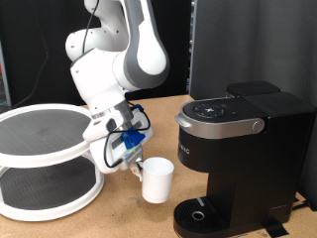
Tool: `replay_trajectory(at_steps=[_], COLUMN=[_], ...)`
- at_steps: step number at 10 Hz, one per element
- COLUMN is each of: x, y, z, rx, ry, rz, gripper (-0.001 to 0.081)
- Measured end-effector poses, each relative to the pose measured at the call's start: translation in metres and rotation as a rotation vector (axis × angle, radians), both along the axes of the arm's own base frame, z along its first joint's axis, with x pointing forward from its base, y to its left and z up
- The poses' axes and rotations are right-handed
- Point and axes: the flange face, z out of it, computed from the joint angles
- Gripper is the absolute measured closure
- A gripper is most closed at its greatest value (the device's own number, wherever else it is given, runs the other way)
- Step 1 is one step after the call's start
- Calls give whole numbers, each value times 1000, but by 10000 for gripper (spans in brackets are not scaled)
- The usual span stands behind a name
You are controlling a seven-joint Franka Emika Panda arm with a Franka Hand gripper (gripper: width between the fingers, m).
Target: Make a cup of coffee with the keurig machine
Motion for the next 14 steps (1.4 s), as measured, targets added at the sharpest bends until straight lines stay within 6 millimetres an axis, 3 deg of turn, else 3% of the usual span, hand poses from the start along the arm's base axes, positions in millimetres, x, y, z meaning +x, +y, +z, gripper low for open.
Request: replay_trajectory(at_steps=[7,14], x=[36,39], y=[38,69], z=[-3,-2], rx=[19,30], ry=[-21,-28], rz=[6,33], gripper=[736,736])
